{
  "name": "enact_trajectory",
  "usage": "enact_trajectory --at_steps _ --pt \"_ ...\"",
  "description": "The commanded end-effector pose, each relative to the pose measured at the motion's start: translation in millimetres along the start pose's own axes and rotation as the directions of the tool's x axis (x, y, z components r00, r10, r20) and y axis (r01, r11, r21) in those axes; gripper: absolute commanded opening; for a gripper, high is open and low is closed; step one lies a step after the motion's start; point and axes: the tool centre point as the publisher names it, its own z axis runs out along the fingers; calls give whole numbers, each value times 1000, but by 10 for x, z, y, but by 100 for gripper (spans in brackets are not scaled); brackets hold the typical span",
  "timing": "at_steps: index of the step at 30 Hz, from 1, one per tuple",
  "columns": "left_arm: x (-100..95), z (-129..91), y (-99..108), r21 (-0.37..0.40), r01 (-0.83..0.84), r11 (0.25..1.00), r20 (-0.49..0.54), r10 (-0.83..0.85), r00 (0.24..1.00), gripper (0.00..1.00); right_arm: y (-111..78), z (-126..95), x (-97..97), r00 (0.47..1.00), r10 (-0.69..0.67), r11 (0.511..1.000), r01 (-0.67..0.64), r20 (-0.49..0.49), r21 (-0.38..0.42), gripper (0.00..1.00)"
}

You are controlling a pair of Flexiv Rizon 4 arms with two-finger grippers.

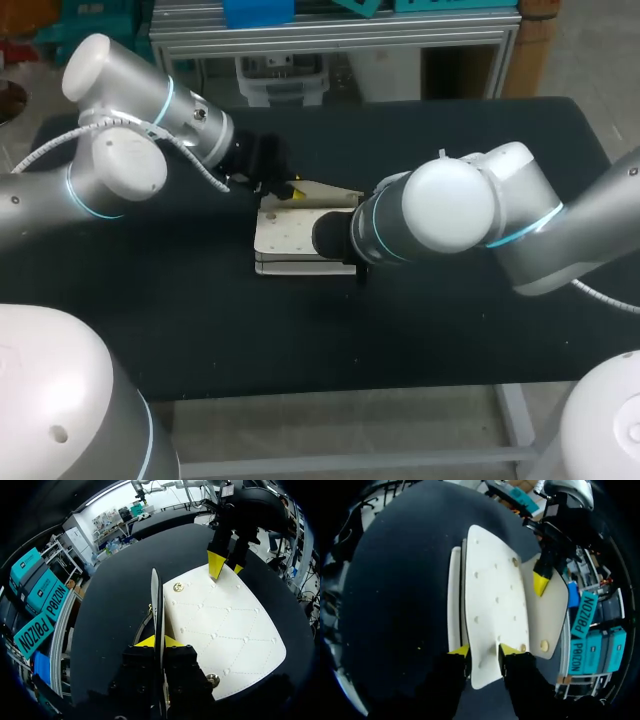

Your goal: Pick up the bag, open it, inspect its contents, close it, and place it on the opposite side

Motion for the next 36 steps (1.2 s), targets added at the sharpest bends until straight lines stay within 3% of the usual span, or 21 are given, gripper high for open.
enact_trajectory --at_steps 1,7,17,18,19,20,22,24,25,36 --pt "40 -125 -40 8 13 1000 31 -13 999 0 -14 -237 -14 1000 6 1000 -6 15 -6 100" --pt "-32 -321 -140 27 53 998 80 -55 995 0 62 -591 -40 999 0 999 1 34 -42 100" --pt "-62 -600 -365 52 84 995 128 -90 988 0 124 -924 -138 996 19 999 -16 85 -30 100" --pt "-61 -621 -383 48 87 995 137 -93 986 0 124 -936 -150 996 25 999 -22 87 -32 92" --pt "-61 -621 -383 48 87 995 137 -93 986 0 124 -936 -150 996 25 999 -22 87 -32 92" --pt "-55 -692 -442 47 91 995 144 -97 985 0 127 -966 -180 995 34 999 -31 96 -31 36" --pt "-51 -737 -482 46 93 995 147 -99 984 0 130 -989 -199 994 42 998 -39 99 -39 0" --pt "-54 -786 -520 41 104 994 148 -109 983 0 140 -1012 -212 994 41 998 -37 104 -46 0" --pt "-53 -809 -550 1 95 995 163 -94 982 0 149 -1027 -220 994 42 998 -37 105 -51 0" --pt "-53 -809 -550 1 95 995 163 -94 982 0 226 -1099 -306 988 46 997 -36 146 -67 0"
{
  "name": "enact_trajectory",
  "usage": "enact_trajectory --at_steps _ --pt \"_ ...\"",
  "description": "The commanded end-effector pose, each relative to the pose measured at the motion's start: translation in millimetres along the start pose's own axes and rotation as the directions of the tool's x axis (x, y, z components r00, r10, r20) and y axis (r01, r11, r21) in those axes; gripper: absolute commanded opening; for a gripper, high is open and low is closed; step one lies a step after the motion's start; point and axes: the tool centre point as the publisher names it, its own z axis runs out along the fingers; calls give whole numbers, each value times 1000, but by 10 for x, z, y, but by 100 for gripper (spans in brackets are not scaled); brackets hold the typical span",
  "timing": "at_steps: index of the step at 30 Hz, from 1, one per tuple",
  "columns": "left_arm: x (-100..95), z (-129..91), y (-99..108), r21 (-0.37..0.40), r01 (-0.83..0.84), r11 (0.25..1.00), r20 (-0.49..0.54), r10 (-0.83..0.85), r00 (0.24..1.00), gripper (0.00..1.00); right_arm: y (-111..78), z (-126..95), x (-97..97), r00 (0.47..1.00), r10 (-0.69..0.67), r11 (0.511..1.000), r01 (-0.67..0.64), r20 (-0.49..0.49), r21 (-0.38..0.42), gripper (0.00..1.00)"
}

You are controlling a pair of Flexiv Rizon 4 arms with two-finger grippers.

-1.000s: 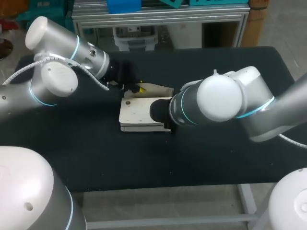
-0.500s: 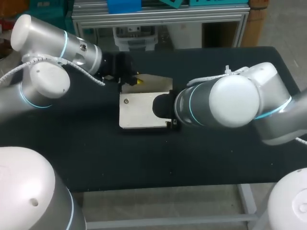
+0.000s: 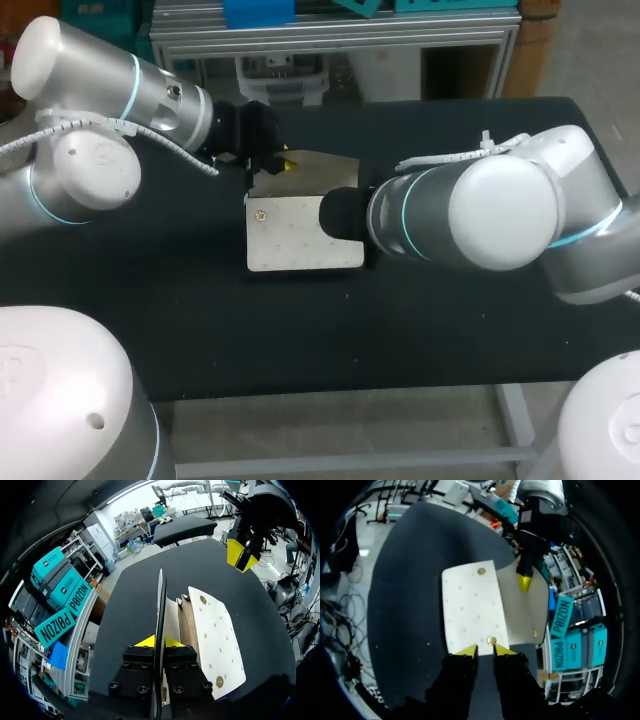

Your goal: Pick up the bag, open it, inspect its contents, close it, and place it on the opposite side

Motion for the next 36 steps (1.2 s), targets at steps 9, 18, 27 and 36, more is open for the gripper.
enact_trajectory --at_steps 9,18,27,36 --pt "14 -174 -198 35 -18 999 -11 19 1000 0 101 182 -219 999 -2 1000 3 38 -11 0" --pt "55 -224 -248 28 -17 999 -15 17 1000 0 151 413 -409 999 -25 999 26 30 -41 0" --pt "25 -262 -247 81 6 997 -17 -4 1000 0 244 692 -397 997 -67 997 67 -22 -26 0" --pt "-51 -320 -245 101 35 994 11 -36 999 0 246 690 -172 990 -122 992 121 -64 -18 0"
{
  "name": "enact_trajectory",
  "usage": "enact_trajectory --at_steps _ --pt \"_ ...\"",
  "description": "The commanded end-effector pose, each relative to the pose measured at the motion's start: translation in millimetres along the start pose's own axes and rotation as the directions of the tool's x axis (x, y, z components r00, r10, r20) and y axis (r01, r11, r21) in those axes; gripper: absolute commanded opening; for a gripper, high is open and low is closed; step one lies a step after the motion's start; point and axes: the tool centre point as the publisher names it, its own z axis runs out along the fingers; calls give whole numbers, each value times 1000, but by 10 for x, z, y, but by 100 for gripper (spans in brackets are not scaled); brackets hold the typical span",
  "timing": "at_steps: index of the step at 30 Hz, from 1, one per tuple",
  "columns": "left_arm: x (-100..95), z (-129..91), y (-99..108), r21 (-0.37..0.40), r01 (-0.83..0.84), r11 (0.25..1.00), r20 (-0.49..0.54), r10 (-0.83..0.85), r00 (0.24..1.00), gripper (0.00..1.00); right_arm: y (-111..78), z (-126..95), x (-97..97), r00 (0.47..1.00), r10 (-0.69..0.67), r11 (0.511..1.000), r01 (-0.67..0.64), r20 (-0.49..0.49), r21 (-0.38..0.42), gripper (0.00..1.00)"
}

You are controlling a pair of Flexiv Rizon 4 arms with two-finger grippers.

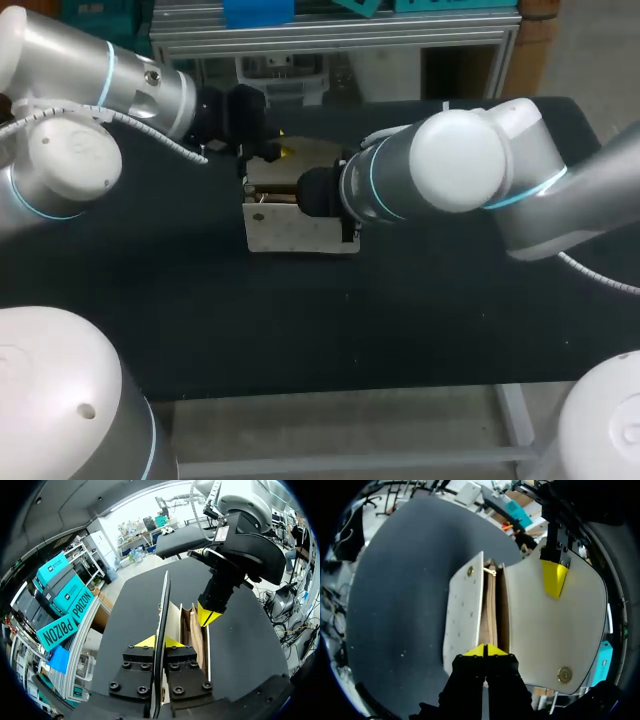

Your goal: Pick up the bag, open it, inspect its contents, close it, and place it on the opposite side

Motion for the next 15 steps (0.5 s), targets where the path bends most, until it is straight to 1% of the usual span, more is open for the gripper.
enact_trajectory --at_steps 1,3,6,12,15 --pt "-8 -25 7 13 9 1000 8 -9 1000 0 23 -26 93 1000 -18 1000 18 -6 16 0" --pt "-11 -26 7 16 10 1000 8 -10 1000 0 22 -31 122 1000 -22 1000 22 -8 22 0" --pt "1 -27 -3 17 4 1000 5 -4 1000 0 14 -64 110 1000 -17 999 17 4 27 0" --pt "29 -12 -18 9 -3 1000 -5 3 1000 0 25 -222 -26 996 8 1000 -10 90 15 0" --pt "43 -3 -20 9 -4 1000 -11 4 1000 0 32 -259 -94 993 7 1000 -8 116 9 0"
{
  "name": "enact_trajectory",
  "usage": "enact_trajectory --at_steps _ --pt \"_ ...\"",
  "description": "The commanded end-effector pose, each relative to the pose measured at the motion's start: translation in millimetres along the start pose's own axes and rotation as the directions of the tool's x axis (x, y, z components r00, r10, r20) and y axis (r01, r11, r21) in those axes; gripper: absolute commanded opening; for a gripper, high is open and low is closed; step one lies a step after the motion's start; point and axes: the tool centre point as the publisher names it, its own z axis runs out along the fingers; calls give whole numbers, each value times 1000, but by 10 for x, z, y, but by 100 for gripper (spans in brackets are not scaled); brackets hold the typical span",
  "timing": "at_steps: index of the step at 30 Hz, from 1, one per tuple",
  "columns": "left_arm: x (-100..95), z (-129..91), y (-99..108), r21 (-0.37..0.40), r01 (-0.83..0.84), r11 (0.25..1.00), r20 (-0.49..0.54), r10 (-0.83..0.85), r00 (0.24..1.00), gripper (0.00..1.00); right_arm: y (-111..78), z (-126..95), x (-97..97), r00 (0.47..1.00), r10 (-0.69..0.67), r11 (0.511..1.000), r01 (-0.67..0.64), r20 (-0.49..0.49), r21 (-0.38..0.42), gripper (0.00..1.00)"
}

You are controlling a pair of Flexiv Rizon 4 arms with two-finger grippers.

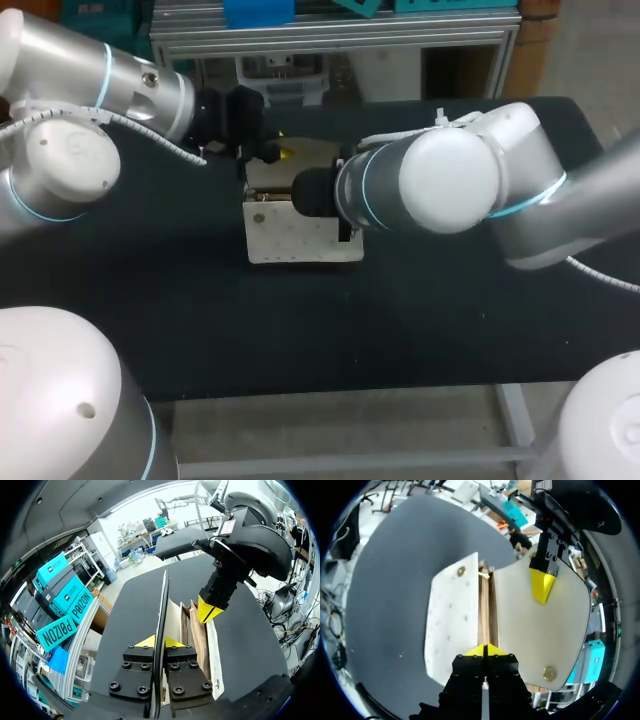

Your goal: Pick up the bag, open it, inspect its contents, close it, and place it on the opposite side

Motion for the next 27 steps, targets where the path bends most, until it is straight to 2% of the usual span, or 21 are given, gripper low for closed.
enact_trajectory --at_steps 1,9,17,27 --pt "5 1 -15 2 -1 1000 -5 1 1000 0 -37 -76 -13 999 0 1000 0 37 -9 0" --pt "42 -26 -52 8 -12 1000 -14 13 1000 0 -25 126 -93 1000 -12 1000 12 18 -10 0" --pt "43 -38 -73 33 -20 999 -21 20 1000 0 -7 349 -18 997 -57 998 57 -46 1 0" --pt "0 -49 -60 46 -4 999 -9 4 1000 0 -44 358 117 992 -77 997 78 -97 15 0"
